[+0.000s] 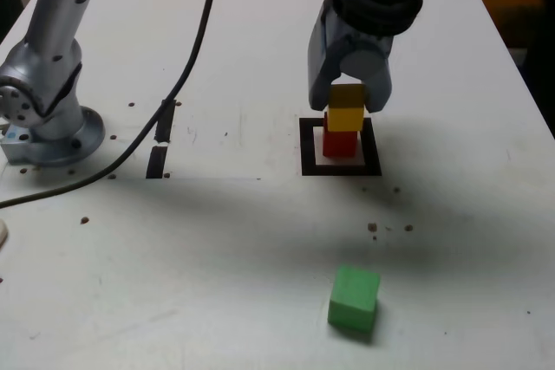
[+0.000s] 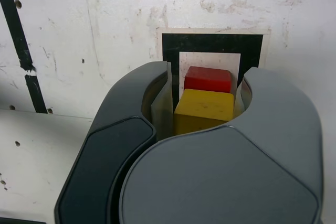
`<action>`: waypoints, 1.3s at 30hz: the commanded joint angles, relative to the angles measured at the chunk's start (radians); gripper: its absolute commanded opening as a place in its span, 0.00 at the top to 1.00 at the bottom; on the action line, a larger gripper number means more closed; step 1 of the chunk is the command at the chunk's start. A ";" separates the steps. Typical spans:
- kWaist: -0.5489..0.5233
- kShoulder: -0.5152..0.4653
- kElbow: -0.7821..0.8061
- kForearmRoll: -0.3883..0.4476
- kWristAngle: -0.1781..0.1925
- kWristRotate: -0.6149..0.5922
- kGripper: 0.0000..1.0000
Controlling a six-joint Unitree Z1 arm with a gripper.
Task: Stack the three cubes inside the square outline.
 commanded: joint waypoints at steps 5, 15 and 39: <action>0.002 0.010 -0.005 0.014 0.002 -0.006 0.74; 0.002 0.028 -0.033 0.055 0.004 -0.008 0.66; 0.002 0.068 -0.070 0.095 0.012 -0.004 0.41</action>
